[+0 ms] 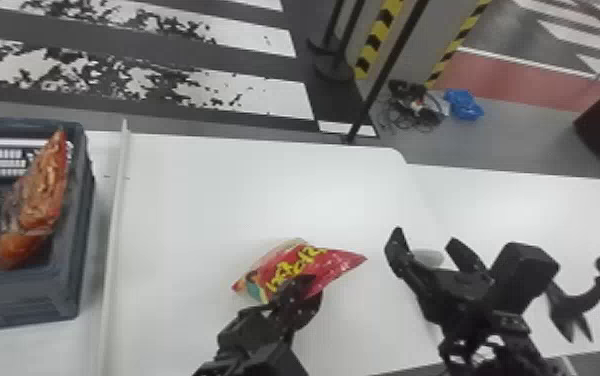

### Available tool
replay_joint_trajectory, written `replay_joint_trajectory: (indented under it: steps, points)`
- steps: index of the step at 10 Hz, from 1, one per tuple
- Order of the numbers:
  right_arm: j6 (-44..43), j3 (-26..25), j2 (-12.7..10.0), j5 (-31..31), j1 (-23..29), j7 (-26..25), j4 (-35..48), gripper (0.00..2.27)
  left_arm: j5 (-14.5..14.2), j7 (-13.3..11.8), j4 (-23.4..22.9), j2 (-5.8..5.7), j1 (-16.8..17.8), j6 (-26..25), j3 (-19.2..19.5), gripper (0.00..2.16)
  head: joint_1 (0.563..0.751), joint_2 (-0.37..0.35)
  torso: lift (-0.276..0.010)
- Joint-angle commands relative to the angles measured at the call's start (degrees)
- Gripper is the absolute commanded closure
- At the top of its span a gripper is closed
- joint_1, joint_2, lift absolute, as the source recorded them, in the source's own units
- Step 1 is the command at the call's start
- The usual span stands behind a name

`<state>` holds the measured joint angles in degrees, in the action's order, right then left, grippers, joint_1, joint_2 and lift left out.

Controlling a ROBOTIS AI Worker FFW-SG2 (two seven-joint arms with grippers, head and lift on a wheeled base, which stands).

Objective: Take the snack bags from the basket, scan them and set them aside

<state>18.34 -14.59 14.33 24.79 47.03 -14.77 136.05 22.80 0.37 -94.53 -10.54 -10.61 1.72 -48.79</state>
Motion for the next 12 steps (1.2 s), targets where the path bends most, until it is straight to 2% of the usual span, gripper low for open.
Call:
replay_joint_trajectory:
  steps: [1, 2, 3, 7, 8, 9, 11, 12]
  points:
    - [0.96, 0.09, 0.0, 0.0, -0.27, 0.0, -0.09, 0.11, -0.48, 0.42, -0.57, -0.36, -0.46, -2.56, -0.34, 0.0, 0.695, -0.35, -0.075]
    - [1.13, 0.09, 0.0, -0.09, -0.36, 0.0, 0.0, 0.11, -1.36, 0.42, -1.09, -0.27, -0.81, -4.49, -0.34, 0.0, 0.695, -0.35, -0.075]
    - [1.31, 0.09, 0.0, -0.09, -0.36, 0.0, 0.0, 0.11, -3.29, 0.42, -1.62, -0.27, -0.81, -4.32, -0.25, 0.03, 0.695, -0.35, -0.075]
    - [1.48, 0.18, 0.0, -0.09, -0.53, 0.0, 0.0, 0.11, -6.98, -0.02, -3.99, -0.36, -2.04, -3.96, 0.19, 0.07, 0.695, -0.35, -0.075]
    - [1.84, 0.27, 0.09, -0.09, -0.62, 0.0, 0.0, 0.11, -7.95, 0.51, -4.7, -0.45, -2.48, -3.44, 0.72, 0.07, 0.695, -0.35, -0.075]
    - [2.19, 0.27, 0.09, -0.09, -0.62, 0.0, -0.09, 0.11, -8.65, 1.83, -5.14, -0.54, -3.45, -2.38, 3.0, 0.07, 0.695, -0.35, -0.075]
    - [2.19, 0.27, 0.26, -0.09, -0.71, 0.0, -0.17, 0.11, -10.85, 3.68, -5.93, -0.89, -6.26, 5.53, 9.59, 0.07, 0.695, -0.35, -0.075]
    - [2.19, 0.27, 0.26, 0.0, -0.71, 0.09, -0.44, 0.11, -11.55, 5.43, -6.81, -1.94, -7.23, 9.22, 11.26, 0.07, 0.695, -0.35, -0.075]
